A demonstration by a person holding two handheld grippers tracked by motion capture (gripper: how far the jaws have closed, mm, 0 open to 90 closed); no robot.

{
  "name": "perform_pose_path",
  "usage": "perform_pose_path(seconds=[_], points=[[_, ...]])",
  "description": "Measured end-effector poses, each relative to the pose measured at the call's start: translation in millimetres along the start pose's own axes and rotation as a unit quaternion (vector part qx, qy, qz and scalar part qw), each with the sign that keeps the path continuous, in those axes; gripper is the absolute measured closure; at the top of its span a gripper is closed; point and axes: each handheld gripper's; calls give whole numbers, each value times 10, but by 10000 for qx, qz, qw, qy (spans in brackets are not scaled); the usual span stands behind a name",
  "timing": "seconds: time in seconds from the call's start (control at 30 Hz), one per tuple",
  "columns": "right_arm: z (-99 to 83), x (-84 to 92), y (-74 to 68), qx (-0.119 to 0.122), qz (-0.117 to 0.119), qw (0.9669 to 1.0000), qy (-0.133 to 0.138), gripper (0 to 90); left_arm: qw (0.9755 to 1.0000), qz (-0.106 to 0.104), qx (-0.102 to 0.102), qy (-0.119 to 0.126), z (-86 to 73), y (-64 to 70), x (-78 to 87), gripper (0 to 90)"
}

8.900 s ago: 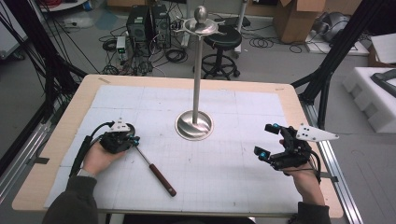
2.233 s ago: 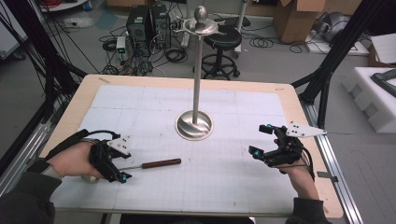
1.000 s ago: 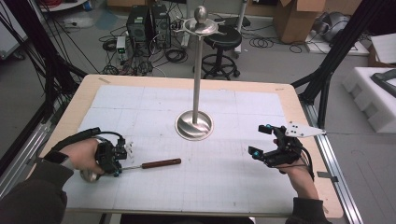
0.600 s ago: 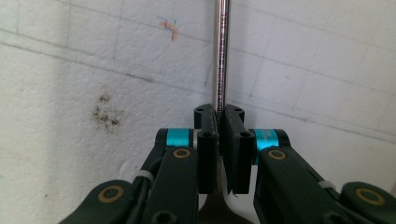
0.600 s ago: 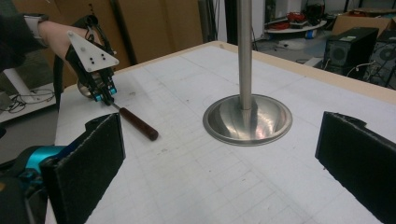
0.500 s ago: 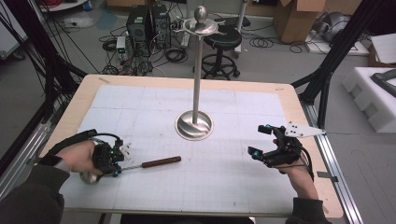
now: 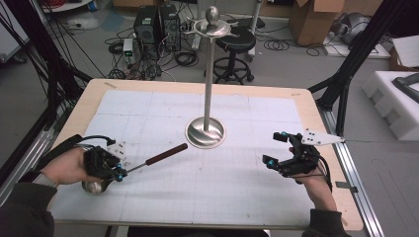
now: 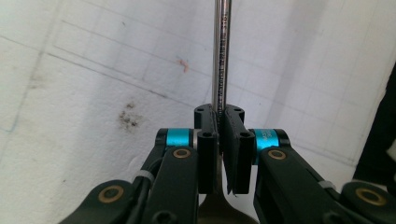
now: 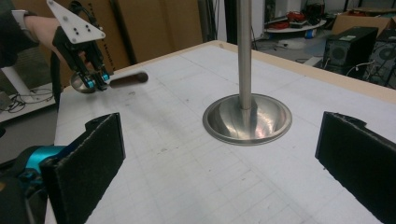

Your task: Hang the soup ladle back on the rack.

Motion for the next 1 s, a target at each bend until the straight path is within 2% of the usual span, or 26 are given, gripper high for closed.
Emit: perform_pose_path(seconds=[0.1, 0.23, 0.33, 0.4, 0.47, 0.5, 0.53, 0.57, 0.67, 0.7, 0.77, 0.8, 0.83, 0.9, 1.0], points=[[0, 1, -1, -8, 4, 10000, 3, 3, 9995, 120, 88, 283, -35, 7, 67, 844], [0, 4, 0, -12, 7, 10000, 5, 3, 9964, 281, 289, 744, -87, 9, 152, 844], [1, 7, -2, -33, 10, 10000, 13, 3, 9905, 444, 491, 1201, -141, 2, 215, 844], [1, 7, -2, -34, 9, 10000, 12, 3, 9866, 441, 611, 1447, -178, -5, 246, 844], [0, 6, 0, -34, 8, 10000, 11, 3, 9806, 550, 783, 1709, -198, 3, 252, 844], [0, 5, -1, -39, 7, 10000, 10, 3, 9792, 592, 823, 1756, -207, 1, 257, 844], [0, 6, 0, -34, 7, 10000, 9, 4, 9755, 703, 914, 1873, -221, 5, 262, 844], [0, 6, 0, -34, 7, 10000, 9, 4, 9733, 729, 969, 1949, -231, 7, 265, 844], [2, 11, 3, -17, -9, 10000, 24, 3, 9641, 907, 1120, 2232, -258, 20, 280, 844], [2, 16, 2, -24, -11, 10000, 26, 3, 9626, 933, 1129, 2280, -259, 28, 286, 844], [4, 20, 3, -29, -23, 10000, 55, 3, 9553, 1011, 1167, 2523, -260, 56, 296, 844], [4, 22, 3, -26, -22, 10000, 53, 3, 9488, 1084, 1227, 2700, -263, 72, 300, 844], [4, 25, 2, -35, -23, 10000, 51, 3, 9466, 1109, 1250, 2758, -262, 77, 300, 844], [4, 25, 0, -20, -10, 10000, 54, 4, 9355, 1245, 1348, 3019, -259, 92, 292, 844], [4, 19, 0, -12, -9, 10000, 52, 4, 9218, 1460, 1520, 3254, -240, 97, 276, 844]])
Point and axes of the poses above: each handheld gripper's, and its own axes: x roughly backward along the jaws, z roughly out of its top, y roughly to its right, and after that the axes turned 10 degrees about -x, right-handed
